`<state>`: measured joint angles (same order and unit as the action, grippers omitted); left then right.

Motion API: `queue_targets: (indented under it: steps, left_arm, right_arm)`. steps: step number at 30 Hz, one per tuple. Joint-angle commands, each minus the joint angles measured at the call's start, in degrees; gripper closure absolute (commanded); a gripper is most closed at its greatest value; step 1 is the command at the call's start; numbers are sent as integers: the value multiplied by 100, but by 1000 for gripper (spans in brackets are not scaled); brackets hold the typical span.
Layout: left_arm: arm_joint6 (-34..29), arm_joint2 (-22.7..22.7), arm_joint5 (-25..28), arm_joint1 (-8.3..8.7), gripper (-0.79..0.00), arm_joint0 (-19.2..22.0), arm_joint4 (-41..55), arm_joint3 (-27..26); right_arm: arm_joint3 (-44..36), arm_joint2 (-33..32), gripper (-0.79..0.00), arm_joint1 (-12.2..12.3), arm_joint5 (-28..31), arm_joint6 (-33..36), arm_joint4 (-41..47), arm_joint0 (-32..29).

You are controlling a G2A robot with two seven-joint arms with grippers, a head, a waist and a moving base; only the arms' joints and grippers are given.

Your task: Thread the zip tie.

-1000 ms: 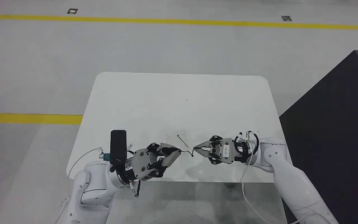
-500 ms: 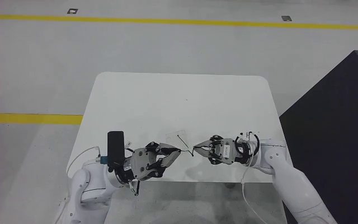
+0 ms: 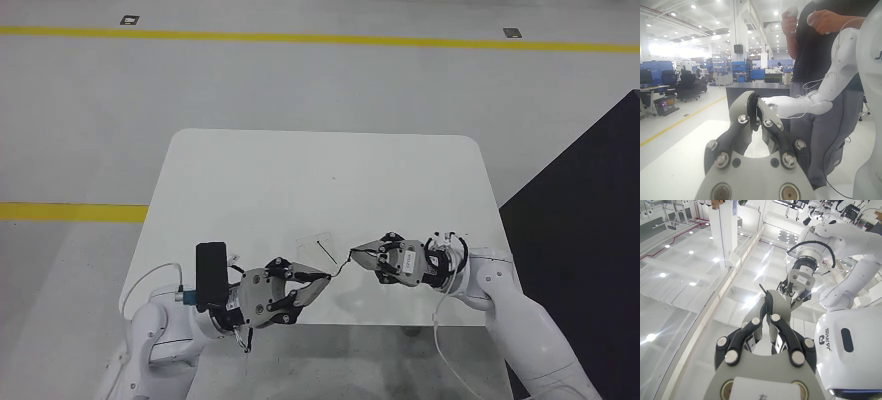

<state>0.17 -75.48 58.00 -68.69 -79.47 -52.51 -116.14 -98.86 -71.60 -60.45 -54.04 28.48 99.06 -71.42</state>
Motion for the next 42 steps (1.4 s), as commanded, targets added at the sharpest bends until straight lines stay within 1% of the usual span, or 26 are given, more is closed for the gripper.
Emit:
queue_targets:
  steps: [1, 10, 17, 18, 19, 21, 22, 24, 25, 26, 30, 33, 37, 42]
  left_arm:
    - [33, 50, 0, 28, 0, -3, -123, 7]
    - [204, 106, 0, 148, 0, -18, -466, 69]
    - [261, 85, -16, 186, 0, -8, -470, 129]
    - [267, 82, -49, 188, -9, -11, -458, 135]
    - [271, 78, -75, 190, -46, -2, -451, 127]
    - [278, 85, -92, 194, -89, 5, -436, 125]
    - [287, 83, -98, 197, -212, 14, -425, 117]
    - [315, 73, -113, 201, -431, 25, -392, 115]
    - [330, 66, -114, 204, -742, 28, -378, 112]
    - [347, 59, -117, 206, -785, 28, -371, 107]
    - [464, 40, -169, 210, -785, 25, -299, 75]
    - [524, 19, -289, 212, -785, -7, -117, 158]
    - [499, 90, -397, 215, -785, -80, 541, 336]
    - [499, 90, -397, 215, -785, -80, 541, 336]
  right_arm:
    - [-5, 26, 0, -6, -10, -48, 30, -6]
    - [-24, 98, 0, -18, -46, -170, -76, -18]
    - [-100, 122, 0, -15, -114, -211, -243, -19]
    - [-96, 127, 0, -15, -114, -218, -273, -22]
    - [-108, 127, 0, -15, -108, -214, -302, -16]
    - [-92, 123, 0, -14, -113, -201, -320, -20]
    - [-91, 111, 0, -14, -110, -191, -324, -11]
    - [-79, 86, 0, -14, -100, -164, -303, -6]
    - [-76, 76, 0, -14, -105, -152, -289, -5]
    - [-71, 69, 0, -13, -105, -148, -285, -4]
    - [-68, 36, 0, -15, -70, -123, -247, -14]
    - [-60, 31, 0, -21, -56, -139, -161, -29]
    - [-31, 31, 0, -27, 8, -198, -138, -56]
    - [-31, 31, 0, -27, 8, -198, -138, -56]
